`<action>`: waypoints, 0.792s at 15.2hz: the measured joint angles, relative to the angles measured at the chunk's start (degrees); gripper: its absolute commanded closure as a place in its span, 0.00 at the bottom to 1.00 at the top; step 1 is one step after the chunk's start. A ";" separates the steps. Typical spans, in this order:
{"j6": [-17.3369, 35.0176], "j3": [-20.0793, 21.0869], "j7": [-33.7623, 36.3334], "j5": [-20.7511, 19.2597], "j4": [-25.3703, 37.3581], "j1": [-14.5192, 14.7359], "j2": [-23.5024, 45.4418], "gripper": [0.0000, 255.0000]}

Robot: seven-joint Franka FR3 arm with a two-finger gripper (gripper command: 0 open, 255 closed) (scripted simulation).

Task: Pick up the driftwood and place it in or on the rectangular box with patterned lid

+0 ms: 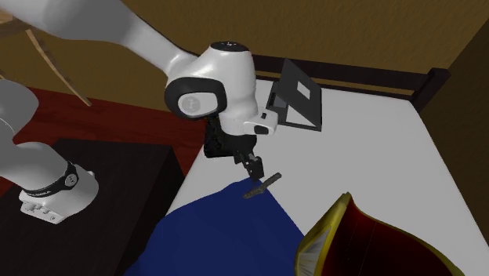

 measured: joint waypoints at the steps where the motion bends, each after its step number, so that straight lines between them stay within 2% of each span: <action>1: 0.78 0.14 -0.17 -0.47 1.89 0.25 2.78 0.00; 8: 3.54 0.81 -1.90 -3.60 12.26 2.18 17.31 0.00; 12: 5.57 0.51 -1.93 -4.40 14.12 2.38 21.35 0.00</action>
